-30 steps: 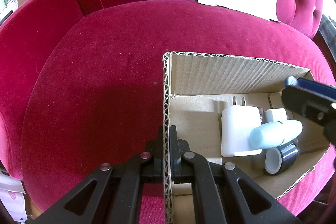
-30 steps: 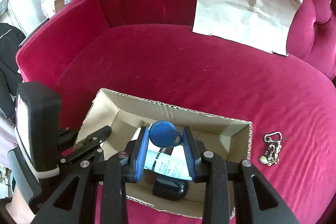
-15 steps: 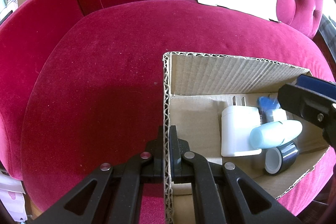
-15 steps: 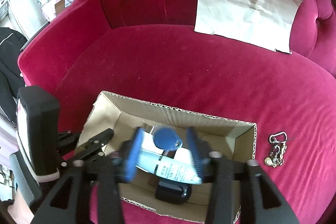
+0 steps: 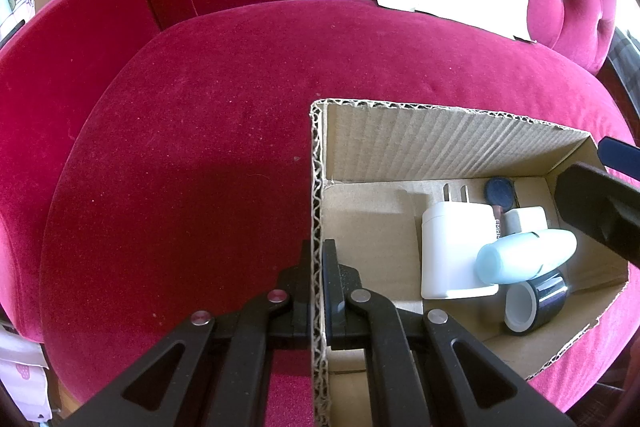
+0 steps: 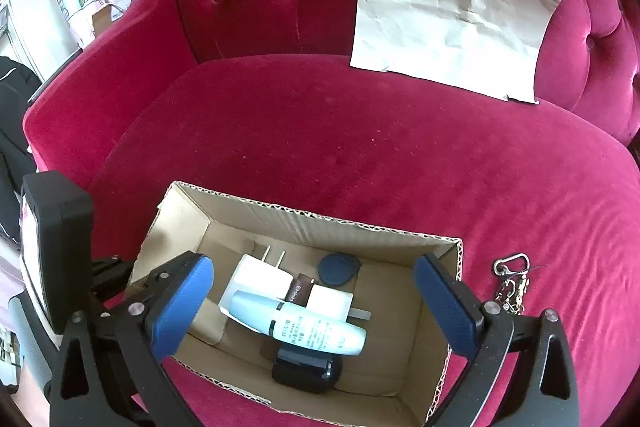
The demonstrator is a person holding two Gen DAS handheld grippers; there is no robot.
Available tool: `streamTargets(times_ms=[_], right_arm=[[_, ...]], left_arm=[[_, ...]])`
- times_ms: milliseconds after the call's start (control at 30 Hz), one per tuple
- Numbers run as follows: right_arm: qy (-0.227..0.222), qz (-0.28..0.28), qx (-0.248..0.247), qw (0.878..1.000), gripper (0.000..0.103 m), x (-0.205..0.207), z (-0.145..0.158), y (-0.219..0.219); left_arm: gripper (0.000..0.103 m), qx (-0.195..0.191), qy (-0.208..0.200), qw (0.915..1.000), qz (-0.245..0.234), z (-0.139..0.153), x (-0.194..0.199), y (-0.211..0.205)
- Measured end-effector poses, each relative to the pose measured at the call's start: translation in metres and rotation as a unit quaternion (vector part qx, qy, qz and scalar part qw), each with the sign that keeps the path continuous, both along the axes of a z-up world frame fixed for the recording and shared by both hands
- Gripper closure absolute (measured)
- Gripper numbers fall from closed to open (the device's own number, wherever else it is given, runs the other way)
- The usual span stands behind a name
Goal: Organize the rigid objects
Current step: 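Lower the blue fob into the box and open the right gripper, then move the right gripper to the brass keychain with carabiner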
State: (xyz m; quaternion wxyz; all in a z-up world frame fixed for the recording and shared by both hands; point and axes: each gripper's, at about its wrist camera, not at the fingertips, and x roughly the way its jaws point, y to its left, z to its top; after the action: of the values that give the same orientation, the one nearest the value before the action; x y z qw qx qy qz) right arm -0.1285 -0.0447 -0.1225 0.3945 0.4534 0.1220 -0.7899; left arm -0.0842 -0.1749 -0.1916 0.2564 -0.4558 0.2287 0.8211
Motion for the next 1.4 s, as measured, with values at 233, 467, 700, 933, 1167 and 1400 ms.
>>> streamTargets(times_ms=[233, 467, 700, 933, 1167, 1400], right_arm=[[0.008, 0.003, -0.003, 1.000, 0.000, -0.004, 0.004, 0.011], [0.015, -0.014, -0.010, 1.000, 0.000, -0.016, 0.011, 0.028], [0.033, -0.040, -0.009, 0.999, 0.000, -0.033, 0.018, 0.052], [0.036, -0.066, -0.005, 0.997, 0.000, -0.050, 0.019, 0.075], [0.043, -0.086, 0.007, 0.995, 0.000, -0.062, 0.013, 0.095], [0.043, -0.108, 0.019, 0.993, 0.000, -0.074, 0.003, 0.110]], left_arm=[[0.100, 0.000, 0.000, 1.0000, -0.002, 0.000, 0.000, 0.001], [0.100, -0.001, 0.001, 1.0000, -0.002, 0.000, 0.000, 0.001], [0.100, -0.002, 0.001, 1.0000, -0.003, 0.001, 0.001, 0.001], [0.100, -0.002, 0.001, 1.0000, -0.005, 0.001, -0.001, 0.002], [0.100, -0.003, 0.001, 1.0000, -0.008, 0.000, -0.002, 0.005], [0.100, -0.002, 0.001, 1.0000, -0.008, 0.001, -0.002, 0.005]])
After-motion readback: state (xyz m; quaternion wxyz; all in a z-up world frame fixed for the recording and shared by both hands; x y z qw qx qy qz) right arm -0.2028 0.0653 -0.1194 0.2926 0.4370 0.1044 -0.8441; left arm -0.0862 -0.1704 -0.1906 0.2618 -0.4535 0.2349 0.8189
